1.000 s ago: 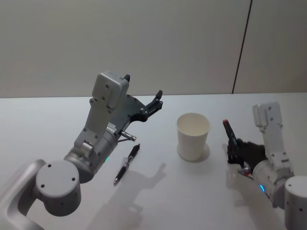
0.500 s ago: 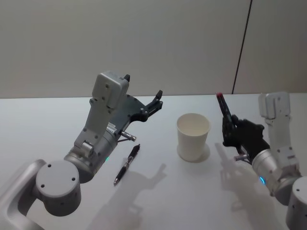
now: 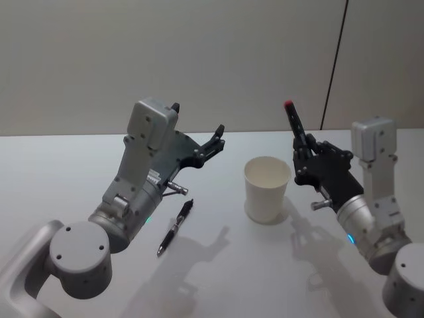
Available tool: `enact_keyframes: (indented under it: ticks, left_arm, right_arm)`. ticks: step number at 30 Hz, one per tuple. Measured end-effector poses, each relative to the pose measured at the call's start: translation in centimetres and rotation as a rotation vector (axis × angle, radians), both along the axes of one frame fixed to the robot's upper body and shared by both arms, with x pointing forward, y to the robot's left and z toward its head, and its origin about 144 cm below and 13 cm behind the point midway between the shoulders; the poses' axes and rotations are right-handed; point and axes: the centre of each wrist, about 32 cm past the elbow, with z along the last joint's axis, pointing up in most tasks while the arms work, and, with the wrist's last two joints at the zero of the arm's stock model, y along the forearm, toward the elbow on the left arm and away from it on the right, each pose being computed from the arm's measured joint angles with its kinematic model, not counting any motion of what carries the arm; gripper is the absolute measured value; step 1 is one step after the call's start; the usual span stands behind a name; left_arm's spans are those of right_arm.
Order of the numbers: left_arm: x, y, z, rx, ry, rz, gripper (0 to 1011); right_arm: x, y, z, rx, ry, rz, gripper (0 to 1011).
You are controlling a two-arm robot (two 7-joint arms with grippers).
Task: Place the pen into the pen holder.
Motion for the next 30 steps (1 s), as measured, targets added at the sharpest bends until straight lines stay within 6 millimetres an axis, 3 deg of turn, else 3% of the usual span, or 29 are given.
enact_keyframes:
  ticks: [30]
  left_arm:
    - [0.0,0.0,0.0,0.000,0.000,0.000,1000]
  right_arm:
    - [4.8,2.0,-3.4,-0.005,-0.168,0.094,181]
